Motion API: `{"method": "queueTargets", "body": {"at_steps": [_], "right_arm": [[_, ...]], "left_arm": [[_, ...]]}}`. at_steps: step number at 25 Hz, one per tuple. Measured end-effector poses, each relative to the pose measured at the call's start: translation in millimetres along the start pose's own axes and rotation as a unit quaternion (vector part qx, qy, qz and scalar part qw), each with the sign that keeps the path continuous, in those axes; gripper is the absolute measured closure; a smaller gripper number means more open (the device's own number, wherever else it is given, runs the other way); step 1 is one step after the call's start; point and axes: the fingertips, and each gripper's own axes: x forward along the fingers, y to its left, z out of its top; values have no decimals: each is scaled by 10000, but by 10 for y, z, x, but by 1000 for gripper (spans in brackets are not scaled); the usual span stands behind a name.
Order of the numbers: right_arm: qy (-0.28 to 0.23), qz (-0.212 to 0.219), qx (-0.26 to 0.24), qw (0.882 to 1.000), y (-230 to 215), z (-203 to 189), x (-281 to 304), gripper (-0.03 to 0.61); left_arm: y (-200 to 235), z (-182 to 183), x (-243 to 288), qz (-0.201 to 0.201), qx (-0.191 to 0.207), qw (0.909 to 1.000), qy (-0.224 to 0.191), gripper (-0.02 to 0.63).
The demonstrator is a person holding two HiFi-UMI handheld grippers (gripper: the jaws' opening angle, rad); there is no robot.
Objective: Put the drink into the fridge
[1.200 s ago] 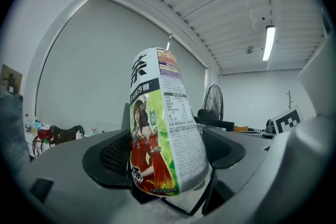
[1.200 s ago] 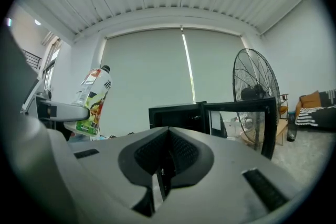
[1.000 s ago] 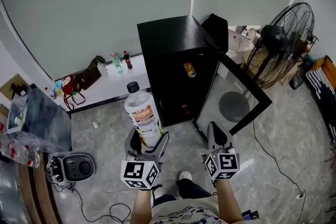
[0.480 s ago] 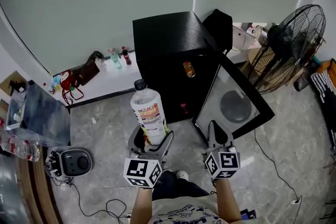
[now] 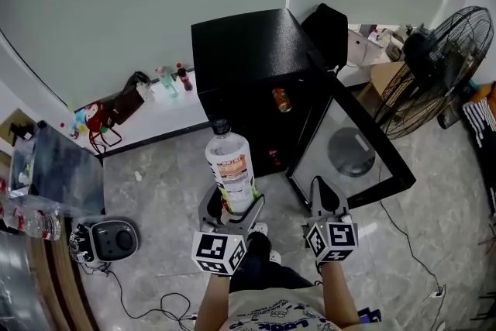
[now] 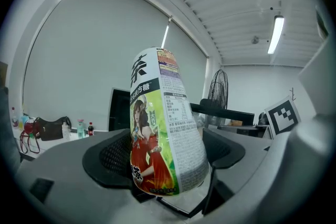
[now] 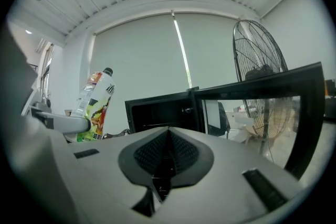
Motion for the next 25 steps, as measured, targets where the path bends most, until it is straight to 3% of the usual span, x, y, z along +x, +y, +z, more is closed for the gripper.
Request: {"method": "queueTargets", "body": {"at_steps": [25], "right_arm": [[457, -256, 112, 9986, 140, -271, 1527, 581]], "left_arm": [[693, -691, 1144, -774, -258, 9929, 862, 183]]}}
